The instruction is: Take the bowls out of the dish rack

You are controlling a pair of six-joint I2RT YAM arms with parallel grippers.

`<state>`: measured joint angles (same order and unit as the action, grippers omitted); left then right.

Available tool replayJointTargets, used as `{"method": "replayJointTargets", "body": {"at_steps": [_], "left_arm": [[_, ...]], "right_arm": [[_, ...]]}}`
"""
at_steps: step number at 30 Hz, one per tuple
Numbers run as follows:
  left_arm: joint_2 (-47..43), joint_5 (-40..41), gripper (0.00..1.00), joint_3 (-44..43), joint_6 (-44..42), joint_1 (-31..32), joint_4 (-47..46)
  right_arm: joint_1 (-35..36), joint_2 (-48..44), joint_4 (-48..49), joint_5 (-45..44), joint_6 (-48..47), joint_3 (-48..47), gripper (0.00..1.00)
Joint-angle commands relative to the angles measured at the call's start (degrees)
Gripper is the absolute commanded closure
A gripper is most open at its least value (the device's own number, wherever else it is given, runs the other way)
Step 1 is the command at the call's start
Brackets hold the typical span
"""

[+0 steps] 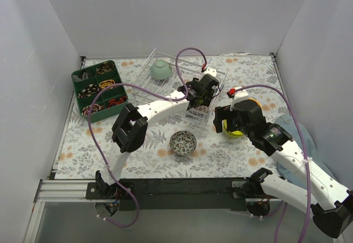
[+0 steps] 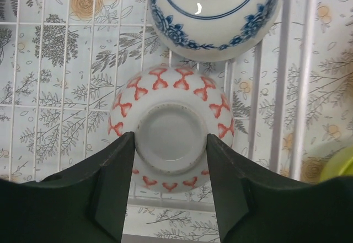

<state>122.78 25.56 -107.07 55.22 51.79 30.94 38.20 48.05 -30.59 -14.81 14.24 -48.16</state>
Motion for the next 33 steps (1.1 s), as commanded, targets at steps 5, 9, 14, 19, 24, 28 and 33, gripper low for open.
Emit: {"method": "replayJointTargets", "body": {"at_steps": [5, 9, 14, 19, 24, 28, 33], "left_arm": [[-4.92, 3.01, 0.72, 4.06, -1.26, -2.66, -3.69], [-4.57, 2.65, 0.63, 4.32, -0.21, -4.41, -3.78], [-6.84, -0.59, 0.23, 4.85, 3.13, -6.35, -3.95], [-10.28, -9.62, 0.04, 6.52, 9.01, -8.81, -4.31], [-13.53, -20.01, 0.02, 9.15, 15.78, -14.24, -4.48], [-13.89, -25.47, 0.02, 11.96, 18.52, -17.68, -5.28], [-11.60, -30.31, 0.02, 12.49, 21.24, -20.50, -3.69]], "right_arm": [[-0.32, -1.56, 0.44, 0.57, 0.53, 0.61, 0.04], [-0.31, -2.08, 0.35, 0.57, 0.79, 0.96, 0.04], [-0.31, -2.52, 0.35, 0.57, 0.97, 1.14, 0.04], [-0.31, -2.17, 0.35, 0.92, 0.97, 1.23, 0.04], [-0.40, -1.47, 0.36, 1.01, 0.70, 0.88, 0.04], [-0.49, -1.12, 0.53, 1.01, 0.35, 0.79, 0.04], [-0.40, -0.94, 0.53, 1.27, 0.17, 0.88, 0.04]]}}
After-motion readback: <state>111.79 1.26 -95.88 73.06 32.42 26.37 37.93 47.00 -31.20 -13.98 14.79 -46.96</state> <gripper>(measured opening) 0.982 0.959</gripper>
